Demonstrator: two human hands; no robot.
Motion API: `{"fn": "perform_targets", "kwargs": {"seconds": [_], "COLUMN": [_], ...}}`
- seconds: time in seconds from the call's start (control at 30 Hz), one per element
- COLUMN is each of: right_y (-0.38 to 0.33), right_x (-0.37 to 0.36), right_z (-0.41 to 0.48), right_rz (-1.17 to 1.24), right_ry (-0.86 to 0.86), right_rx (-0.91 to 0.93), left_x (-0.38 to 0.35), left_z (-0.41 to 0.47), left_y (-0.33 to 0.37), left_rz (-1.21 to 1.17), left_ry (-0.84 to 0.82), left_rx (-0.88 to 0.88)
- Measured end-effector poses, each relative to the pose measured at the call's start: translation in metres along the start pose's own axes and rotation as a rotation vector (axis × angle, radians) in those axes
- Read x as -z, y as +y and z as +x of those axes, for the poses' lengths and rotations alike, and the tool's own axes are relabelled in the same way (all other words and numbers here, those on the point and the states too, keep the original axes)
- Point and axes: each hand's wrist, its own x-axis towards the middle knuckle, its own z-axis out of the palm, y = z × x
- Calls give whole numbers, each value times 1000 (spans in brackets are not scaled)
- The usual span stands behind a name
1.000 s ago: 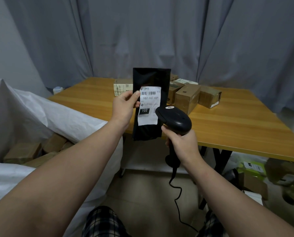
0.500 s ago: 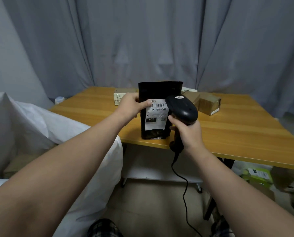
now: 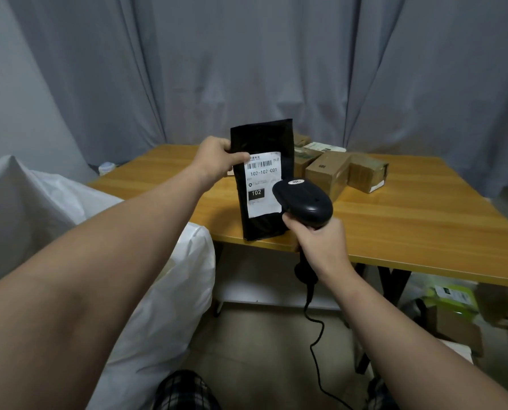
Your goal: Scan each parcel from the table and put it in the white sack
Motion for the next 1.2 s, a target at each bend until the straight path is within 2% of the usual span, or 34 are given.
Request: {"fn": "perform_targets", "kwargs": {"seconds": [0.2, 0.6, 0.8, 1.0, 1.1, 1.2], "right_y": [-9, -12, -17, -35, -36, -35], "right_x": [-3, -3, -11, -61, -103, -153], "right_z": [-10, -16, -9, -3, -5, -7], "right_rz": [-28, -14, 37, 94, 59, 18], "right_ry": [11, 2, -24, -176, -388, -546], "right_rx": [-4, -31, -25, -23, -114, -247], "left_x": [0, -1, 10, 83, 133, 187], "left_z": [6, 1, -9, -23, -41, -64], "left_y": [-6, -5, 6, -6, -43, -84], "left_rz": [-102, -117, 15, 9, 22, 6], "left_ry": [7, 5, -14, 78, 129, 271], "left_rx": [25, 1, -65, -54, 15, 102]}}
